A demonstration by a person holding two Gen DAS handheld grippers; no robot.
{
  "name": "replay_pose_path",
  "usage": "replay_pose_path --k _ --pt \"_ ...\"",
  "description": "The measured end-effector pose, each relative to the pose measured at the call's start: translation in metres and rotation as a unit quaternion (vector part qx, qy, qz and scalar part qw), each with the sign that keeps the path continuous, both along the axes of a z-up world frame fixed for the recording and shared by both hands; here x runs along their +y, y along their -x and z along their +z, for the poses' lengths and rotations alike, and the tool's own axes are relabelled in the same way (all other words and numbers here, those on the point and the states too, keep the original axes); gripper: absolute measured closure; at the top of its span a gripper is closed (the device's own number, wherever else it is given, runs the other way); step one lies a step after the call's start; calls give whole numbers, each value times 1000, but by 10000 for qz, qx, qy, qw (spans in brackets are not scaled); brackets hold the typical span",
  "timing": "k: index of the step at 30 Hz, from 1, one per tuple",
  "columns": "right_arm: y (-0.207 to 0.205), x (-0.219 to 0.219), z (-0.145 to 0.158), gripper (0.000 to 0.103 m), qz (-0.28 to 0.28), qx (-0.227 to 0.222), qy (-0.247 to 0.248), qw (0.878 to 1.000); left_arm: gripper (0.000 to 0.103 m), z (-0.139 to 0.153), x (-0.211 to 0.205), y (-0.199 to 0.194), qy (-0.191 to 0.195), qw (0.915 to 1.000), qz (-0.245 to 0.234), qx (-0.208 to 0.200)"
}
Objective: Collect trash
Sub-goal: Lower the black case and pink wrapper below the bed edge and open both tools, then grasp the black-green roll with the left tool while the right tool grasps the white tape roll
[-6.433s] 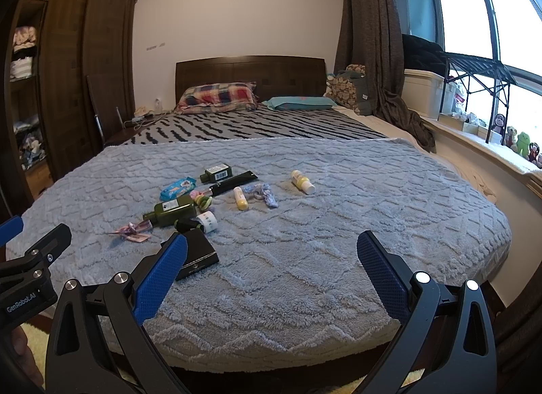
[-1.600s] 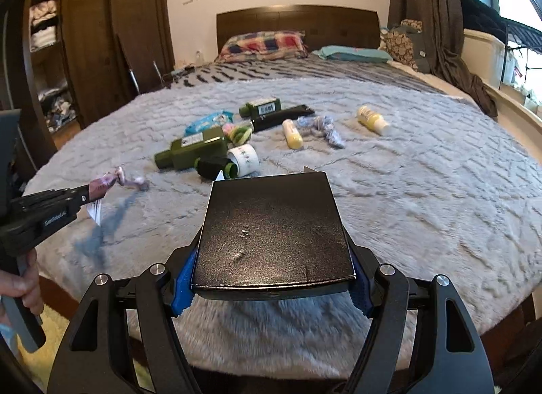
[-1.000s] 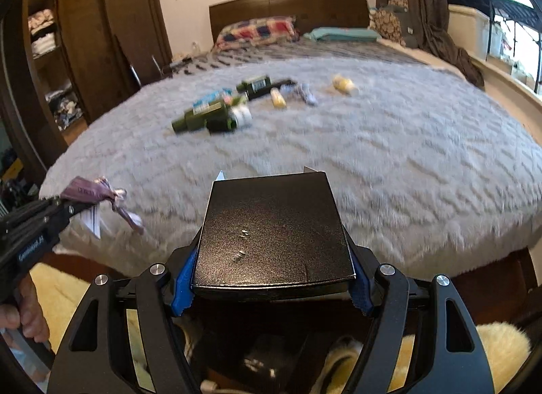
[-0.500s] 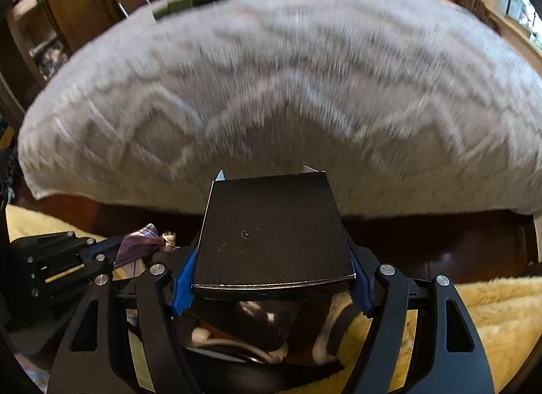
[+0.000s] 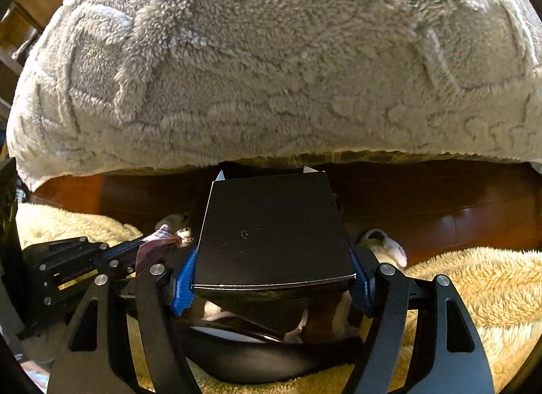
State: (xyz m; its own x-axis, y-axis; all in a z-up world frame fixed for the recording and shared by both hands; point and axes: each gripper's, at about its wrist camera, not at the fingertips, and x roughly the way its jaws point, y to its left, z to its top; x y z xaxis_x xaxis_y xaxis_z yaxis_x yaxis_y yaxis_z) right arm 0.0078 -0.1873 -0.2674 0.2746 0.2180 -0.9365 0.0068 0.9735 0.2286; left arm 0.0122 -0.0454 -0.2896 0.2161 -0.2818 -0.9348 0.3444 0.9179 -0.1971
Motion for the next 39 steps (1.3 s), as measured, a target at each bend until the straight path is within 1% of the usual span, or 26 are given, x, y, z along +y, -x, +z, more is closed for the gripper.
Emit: replay_pose_path --k 3,5,6,7,11,13,14,15,17,20,24,26,28,31,34,37,39 --pt "2 3 -8 30 10 -18 -12 10000 95 -8 -3 3 -55 10000 21 -23" --pt "4 1 -7 26 -12 -47 -11 10000 83 -8 1 10 -68 10000 42 -34" --pt "0 -1 -3 24 -28 -76 -12 10000 80 -6 3 11 -74 9999 53 -51" --pt "-2 -2 -1 22 -40 -103 -12 9999 74 3 4 13 -72 9999 59 -60" --pt "-5 -5 9 19 -102 -235 40 9997 65 14 6 15 -107 9998 105 -152" --pt "-5 -9 17 16 -125 -352 111 9992 55 21 9 13 -107 9996 143 -214" --pt "-5 -9 22 15 -134 -432 165 9988 50 24 9 12 -118 9995 161 -250" --pt "-4 -11 28 14 -145 -555 238 9981 47 31 8 12 -142 9992 178 -323" --pt "-1 -14 45 12 -179 -873 350 9954 35 43 9 11 -168 9985 199 -485" --pt "3 -19 69 10 -263 -1304 431 9902 26 60 12 11 -179 9968 235 -738" --pt "5 -28 108 9 -431 -1906 489 9795 22 93 16 8 -169 9926 321 -1158" --pt "3 -34 126 9 -531 -2143 459 9742 21 113 21 5 -94 9898 399 -1367" --pt "-1 -38 136 8 -588 -2287 467 9706 20 129 24 4 -57 9870 440 -1544" --pt "-14 -46 149 8 -669 -2398 498 9672 20 151 29 -10 -93 9824 491 -1801" --pt "-33 -46 158 8 -656 -2466 401 9661 20 171 27 -24 -148 9782 528 -2001" --pt "-55 -41 165 8 -532 -2474 340 9669 20 178 29 -46 -203 9757 589 -2103" --pt "-74 -34 171 8 -462 -2550 372 9651 20 182 28 -60 -241 9742 629 -2153"
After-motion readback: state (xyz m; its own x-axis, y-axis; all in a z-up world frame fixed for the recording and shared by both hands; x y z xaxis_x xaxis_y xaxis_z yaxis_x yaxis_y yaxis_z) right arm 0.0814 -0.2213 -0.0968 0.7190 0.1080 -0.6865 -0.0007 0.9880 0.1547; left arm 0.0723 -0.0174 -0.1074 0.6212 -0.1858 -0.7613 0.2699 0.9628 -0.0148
